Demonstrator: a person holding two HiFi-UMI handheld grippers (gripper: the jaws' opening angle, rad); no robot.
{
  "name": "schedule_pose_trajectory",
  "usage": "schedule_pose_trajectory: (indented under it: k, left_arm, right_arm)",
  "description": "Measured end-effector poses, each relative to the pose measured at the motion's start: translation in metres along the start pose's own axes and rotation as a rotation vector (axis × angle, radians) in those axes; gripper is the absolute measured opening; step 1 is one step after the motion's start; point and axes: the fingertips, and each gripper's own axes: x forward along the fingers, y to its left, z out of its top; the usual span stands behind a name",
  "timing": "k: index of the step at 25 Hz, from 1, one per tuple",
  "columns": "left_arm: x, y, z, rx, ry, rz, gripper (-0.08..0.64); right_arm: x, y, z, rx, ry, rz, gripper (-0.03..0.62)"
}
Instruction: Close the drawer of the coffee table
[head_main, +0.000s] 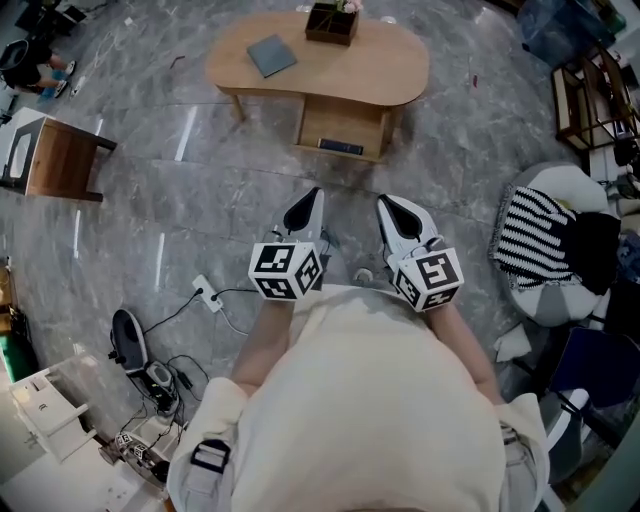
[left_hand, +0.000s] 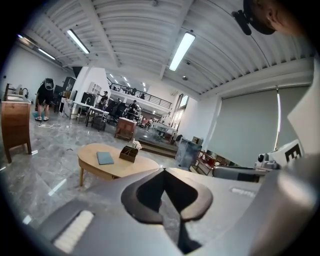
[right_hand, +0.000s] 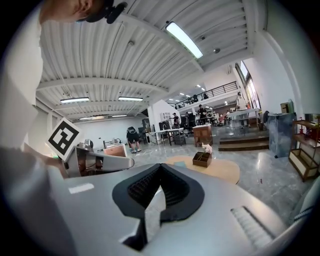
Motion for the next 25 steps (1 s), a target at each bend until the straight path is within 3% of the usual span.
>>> schedule_pose_trajectory:
  k: [13,25]
  left_arm:
    - [0.100,0.087,0.059,0.005,0.050,-0.055,0.000]
    - [0.164,0.155,0.092,0.036,0.137,-0.128,0.000]
  right_arm:
    - [0.129,-0.053,0.045,0.008,0.008,-0.090,0.000]
    - [0.208,-0.084,0.069,0.019,0.026,-0.213,0.000]
